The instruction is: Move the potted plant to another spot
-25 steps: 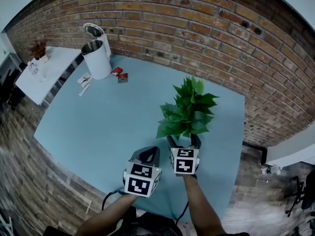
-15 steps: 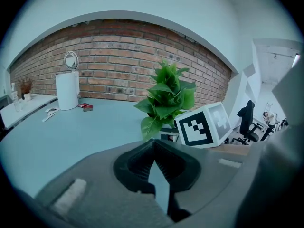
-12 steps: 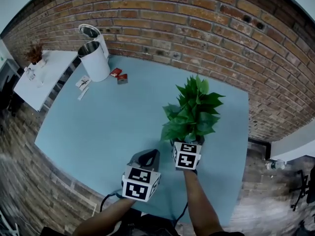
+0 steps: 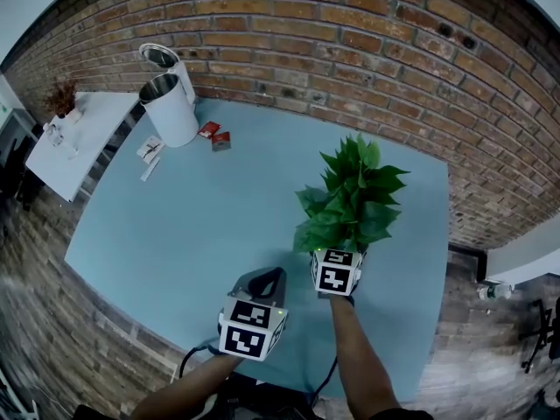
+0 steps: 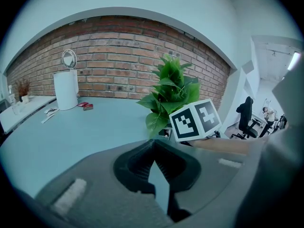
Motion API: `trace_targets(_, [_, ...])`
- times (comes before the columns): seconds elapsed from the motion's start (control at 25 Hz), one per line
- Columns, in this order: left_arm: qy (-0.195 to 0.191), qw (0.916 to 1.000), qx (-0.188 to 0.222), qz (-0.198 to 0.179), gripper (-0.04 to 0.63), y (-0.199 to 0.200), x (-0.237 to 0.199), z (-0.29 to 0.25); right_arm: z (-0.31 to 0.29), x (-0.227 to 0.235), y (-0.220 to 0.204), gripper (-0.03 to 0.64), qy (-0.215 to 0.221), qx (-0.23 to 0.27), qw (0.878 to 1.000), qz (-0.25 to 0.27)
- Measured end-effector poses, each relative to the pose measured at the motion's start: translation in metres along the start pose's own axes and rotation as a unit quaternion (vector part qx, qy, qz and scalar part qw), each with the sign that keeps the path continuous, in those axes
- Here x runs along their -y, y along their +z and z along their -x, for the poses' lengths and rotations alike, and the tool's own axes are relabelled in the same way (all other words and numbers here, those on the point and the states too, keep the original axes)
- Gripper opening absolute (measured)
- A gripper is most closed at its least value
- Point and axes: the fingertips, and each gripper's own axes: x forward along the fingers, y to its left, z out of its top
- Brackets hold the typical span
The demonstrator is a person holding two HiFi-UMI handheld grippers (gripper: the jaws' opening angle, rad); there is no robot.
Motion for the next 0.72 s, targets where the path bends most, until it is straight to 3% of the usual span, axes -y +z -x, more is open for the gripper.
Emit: trace_targets(0.72, [-0.008,0.9998,0.014,0.007,-0.002,0.0028,-0.0022,0.0069,0.0069,0.0053,-0.0077,0.463,-0.018,-0.029,0.999,-0.003])
